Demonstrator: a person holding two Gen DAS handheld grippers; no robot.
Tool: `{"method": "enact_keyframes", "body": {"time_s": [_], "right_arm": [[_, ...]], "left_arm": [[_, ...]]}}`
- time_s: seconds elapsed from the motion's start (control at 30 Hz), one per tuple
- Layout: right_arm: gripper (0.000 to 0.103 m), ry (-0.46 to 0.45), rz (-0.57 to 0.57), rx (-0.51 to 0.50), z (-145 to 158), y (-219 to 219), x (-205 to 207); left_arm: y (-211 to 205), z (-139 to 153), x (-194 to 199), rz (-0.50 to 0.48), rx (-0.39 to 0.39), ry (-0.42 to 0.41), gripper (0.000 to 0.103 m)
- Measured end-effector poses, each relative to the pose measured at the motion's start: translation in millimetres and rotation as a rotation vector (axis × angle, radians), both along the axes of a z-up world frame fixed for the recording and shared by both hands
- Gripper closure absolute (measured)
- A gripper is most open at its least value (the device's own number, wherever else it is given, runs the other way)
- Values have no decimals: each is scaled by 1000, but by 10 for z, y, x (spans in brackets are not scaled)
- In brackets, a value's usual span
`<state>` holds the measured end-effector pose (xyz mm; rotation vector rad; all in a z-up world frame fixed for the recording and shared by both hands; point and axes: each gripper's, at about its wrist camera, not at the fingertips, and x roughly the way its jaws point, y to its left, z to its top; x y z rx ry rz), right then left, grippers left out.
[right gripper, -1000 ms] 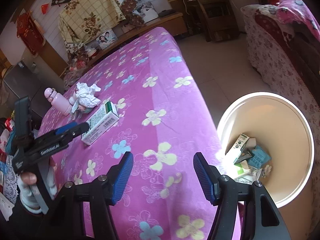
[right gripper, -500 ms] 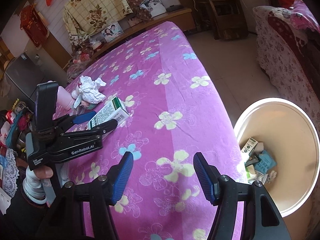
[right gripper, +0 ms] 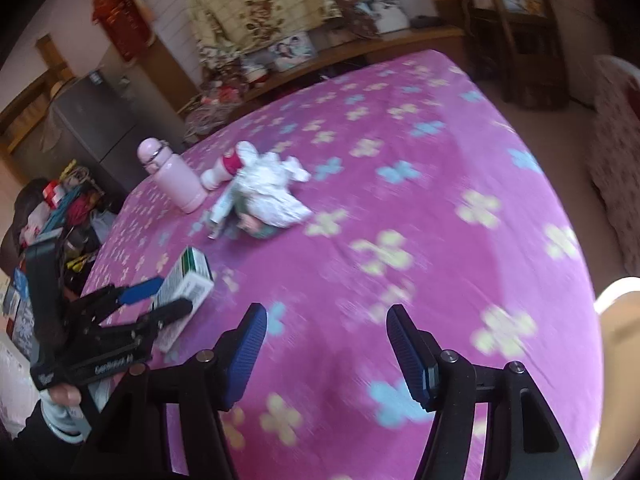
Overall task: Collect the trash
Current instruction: 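Grasp the white Watermelon Frost box with the left gripper while the right grasps the tissue ball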
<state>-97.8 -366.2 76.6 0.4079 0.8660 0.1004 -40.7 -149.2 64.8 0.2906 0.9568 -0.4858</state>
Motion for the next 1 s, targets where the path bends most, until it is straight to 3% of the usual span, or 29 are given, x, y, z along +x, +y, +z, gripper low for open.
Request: {"method": "enact_keyframes", "body": {"time_s": [0.13,0.3,0.37,0.43,0.5,0.6,0.77,1.0], "right_arm": [[37,-40,66,-33,99,331,457],[37,-58,58,-60,105,495,1013],[45,-50,52,-62,59,517,1197],[63,-31,60,-51,-18,522,1333],[64,-11,58,-39,-91,499,1395],[71,-29,52,-20,-93,429,1296],[71,-63,62,6,39,310,882],[71,-89,67,44,150,179,178]], "left_arm": [[253,1,15,43,8,12,38],[360,-76,21,82,29,21,38],[385,-148,38,95,34,31,38],[388,-241,56,107,35,50,37],[390,-309,74,114,32,57,37],[408,-346,66,117,20,52,37],[396,-426,67,122,17,60,37],[340,-302,-101,106,-49,61,40]]}}
